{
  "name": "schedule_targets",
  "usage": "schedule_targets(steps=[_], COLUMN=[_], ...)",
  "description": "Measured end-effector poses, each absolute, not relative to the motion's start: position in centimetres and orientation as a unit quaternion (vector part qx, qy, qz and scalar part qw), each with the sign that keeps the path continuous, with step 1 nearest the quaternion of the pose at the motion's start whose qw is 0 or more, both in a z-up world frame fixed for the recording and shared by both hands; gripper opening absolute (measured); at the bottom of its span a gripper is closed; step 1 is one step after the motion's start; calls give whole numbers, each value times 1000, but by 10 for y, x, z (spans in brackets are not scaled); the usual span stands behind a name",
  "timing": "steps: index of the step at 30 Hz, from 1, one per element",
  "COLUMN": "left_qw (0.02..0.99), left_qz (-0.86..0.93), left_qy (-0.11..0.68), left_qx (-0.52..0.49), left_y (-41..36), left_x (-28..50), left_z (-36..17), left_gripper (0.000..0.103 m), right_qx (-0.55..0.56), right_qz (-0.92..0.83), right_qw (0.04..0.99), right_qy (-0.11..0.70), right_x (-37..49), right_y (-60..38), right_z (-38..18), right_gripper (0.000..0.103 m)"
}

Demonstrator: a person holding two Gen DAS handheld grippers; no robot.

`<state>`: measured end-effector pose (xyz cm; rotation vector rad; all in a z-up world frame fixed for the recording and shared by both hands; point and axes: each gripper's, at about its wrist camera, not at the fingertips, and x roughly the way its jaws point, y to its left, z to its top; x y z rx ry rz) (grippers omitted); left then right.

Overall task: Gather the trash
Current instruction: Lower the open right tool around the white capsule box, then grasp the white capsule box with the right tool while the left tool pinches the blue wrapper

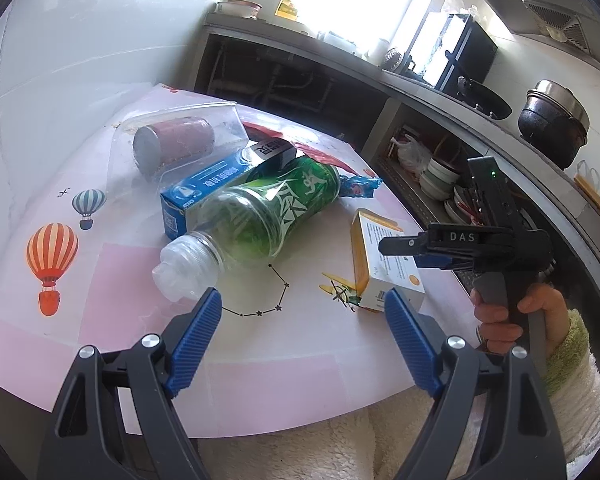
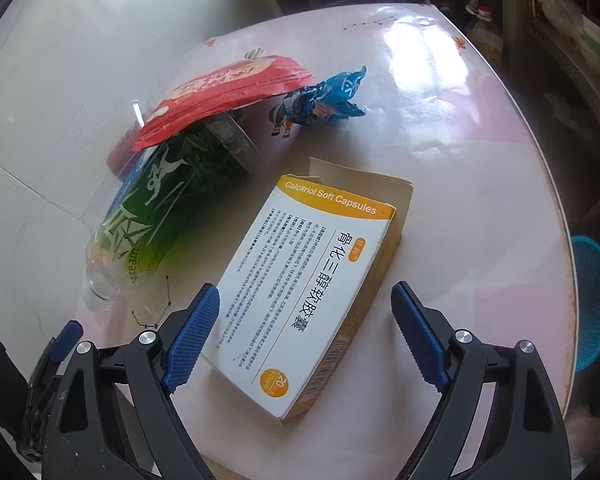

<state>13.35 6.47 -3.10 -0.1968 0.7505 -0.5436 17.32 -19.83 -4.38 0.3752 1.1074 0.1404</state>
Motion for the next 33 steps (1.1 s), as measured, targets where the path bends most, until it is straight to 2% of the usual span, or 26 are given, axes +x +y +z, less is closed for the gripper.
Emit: schedule_targets(steps=[1, 6, 16, 17, 22, 33], left_qw=[889, 889, 889, 889, 886, 885], left_qz=[-262, -264, -265, -267, -273, -291], left_qy=[362, 365, 363, 364, 368, 361], left_qx=[-94, -88, -84, -84, -70, -43], left_y=[63, 55, 51, 50, 40, 10], left_x=[133, 131, 129, 130, 132, 128], left_z=[-31, -30, -26, -26, -25, -16], left_gripper=[81, 81, 81, 81, 81, 81], right_qx=[189, 202, 95, 94, 105, 131], right_qz=[65, 32, -11, -10, 3, -24], right_qw=[831, 832, 846, 846, 848, 854], right_qy=[519, 516, 525, 524, 519, 504], right_x=[173, 182, 178, 176, 163, 132], right_y=[-200, -190, -154, -154, -171, -222], right_z=[-42, -36, -46, -48, -48, -45], right_gripper=[92, 95, 94, 93, 75, 70])
